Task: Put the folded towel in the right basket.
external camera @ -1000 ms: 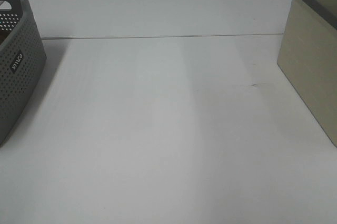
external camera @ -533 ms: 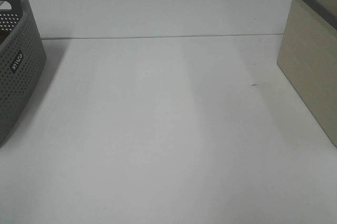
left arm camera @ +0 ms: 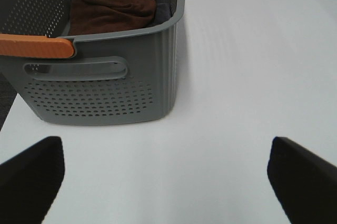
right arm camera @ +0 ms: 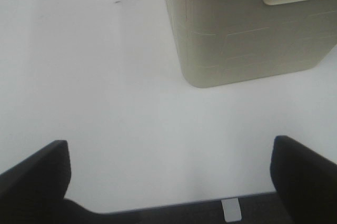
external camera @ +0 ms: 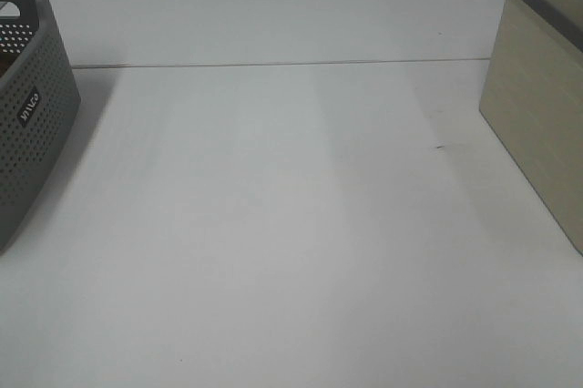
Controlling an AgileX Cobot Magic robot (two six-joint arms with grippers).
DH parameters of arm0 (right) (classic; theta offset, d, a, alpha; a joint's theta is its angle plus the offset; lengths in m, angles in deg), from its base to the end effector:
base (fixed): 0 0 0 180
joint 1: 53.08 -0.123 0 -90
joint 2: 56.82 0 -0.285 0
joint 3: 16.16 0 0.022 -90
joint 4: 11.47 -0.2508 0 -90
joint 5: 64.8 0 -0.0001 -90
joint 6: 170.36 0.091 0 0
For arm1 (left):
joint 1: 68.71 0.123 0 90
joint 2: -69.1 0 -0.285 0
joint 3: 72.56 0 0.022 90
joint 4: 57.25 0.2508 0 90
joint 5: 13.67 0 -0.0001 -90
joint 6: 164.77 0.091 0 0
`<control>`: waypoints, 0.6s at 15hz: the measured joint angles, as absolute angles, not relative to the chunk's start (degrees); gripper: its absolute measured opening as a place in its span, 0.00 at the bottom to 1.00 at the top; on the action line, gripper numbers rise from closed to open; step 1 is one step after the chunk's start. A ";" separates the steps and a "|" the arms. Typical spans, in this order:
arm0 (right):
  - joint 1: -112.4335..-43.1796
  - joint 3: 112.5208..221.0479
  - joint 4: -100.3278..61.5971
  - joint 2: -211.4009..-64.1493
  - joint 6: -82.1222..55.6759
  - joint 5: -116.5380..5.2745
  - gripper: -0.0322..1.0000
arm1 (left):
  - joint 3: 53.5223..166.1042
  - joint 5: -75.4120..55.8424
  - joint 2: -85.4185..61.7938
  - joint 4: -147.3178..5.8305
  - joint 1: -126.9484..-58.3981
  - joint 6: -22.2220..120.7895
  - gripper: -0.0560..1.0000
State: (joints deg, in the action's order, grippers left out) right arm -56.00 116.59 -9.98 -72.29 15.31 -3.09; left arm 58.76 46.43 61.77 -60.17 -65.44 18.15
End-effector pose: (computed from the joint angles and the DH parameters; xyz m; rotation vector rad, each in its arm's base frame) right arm 0.0132 -0.0014 0.2820 0.0518 2.1713 0.0539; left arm -0.0052 -0.0043 0.2778 -0.0040 2.0255 0.0075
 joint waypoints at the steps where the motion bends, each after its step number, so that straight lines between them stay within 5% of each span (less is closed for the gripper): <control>1: -56.00 115.90 -9.87 -69.14 15.31 -3.32 0.98 | 58.76 46.43 61.77 -60.17 -65.44 18.15 0.97; 9: -56.00 115.67 -9.87 -64.38 14.85 -3.72 0.98 | 58.76 46.43 61.77 -60.17 -65.44 18.15 0.97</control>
State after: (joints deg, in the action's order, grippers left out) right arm -56.00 115.67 -9.87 -64.38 14.85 -3.72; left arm 58.76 46.43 61.77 -60.17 -65.44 18.15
